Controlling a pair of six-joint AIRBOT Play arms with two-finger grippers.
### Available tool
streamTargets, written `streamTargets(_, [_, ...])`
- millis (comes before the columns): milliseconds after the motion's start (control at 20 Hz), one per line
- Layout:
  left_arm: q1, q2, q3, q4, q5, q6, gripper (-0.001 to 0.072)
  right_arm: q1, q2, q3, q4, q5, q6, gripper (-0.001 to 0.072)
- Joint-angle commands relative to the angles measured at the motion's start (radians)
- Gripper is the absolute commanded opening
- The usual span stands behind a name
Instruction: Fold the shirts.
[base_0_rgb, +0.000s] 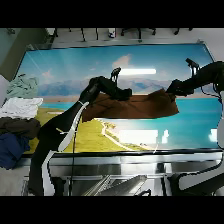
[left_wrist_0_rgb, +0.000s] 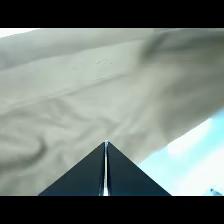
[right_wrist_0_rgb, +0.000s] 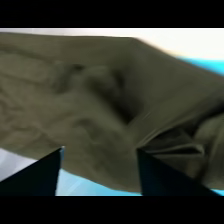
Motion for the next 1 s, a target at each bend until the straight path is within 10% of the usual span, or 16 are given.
streamTargets(0, [0.037, 0.124, 0.001, -0.014, 0.014, 0.034, 0.0015, -0.029, -0.030, -0.003, -0.087, 0.034, 0.017, 0.0659])
streamTargets(950, [0.035, 0.185, -0.056, -0.015, 0.006, 0.049, 0.0015, -0.261, -0.327, -0.012, 0.305, -0.083, -0.205, 0.0700])
